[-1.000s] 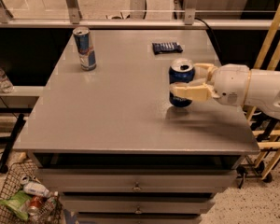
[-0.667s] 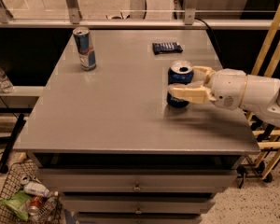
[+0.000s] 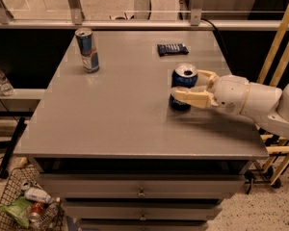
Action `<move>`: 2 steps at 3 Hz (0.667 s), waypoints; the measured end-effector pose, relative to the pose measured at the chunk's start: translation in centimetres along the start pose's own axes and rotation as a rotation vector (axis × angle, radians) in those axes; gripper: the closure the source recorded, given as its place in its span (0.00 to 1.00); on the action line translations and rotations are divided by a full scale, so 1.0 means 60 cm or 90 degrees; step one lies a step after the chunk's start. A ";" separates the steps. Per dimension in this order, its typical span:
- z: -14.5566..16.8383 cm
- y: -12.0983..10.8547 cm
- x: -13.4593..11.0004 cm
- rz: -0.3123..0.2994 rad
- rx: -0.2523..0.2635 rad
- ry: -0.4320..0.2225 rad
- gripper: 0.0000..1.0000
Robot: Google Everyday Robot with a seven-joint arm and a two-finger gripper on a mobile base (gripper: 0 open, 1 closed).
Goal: Place pepsi can upright
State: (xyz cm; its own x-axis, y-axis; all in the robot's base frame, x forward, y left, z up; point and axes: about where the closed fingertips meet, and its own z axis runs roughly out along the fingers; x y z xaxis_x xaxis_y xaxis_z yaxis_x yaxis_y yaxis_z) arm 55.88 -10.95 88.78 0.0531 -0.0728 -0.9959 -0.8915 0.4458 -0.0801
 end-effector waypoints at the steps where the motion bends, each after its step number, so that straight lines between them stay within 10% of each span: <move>1: 0.003 0.003 -0.002 -0.001 -0.003 0.000 0.82; 2: 0.007 0.005 -0.003 -0.001 -0.006 0.000 0.59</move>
Offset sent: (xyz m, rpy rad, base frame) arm -0.0004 0.0022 0.0007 -0.0011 -0.0001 0.0042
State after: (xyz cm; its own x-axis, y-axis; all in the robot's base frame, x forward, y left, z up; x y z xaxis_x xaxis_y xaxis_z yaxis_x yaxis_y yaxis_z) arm 55.82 -10.44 88.93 0.0548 -0.0734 -0.9958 -0.8955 0.4375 -0.0815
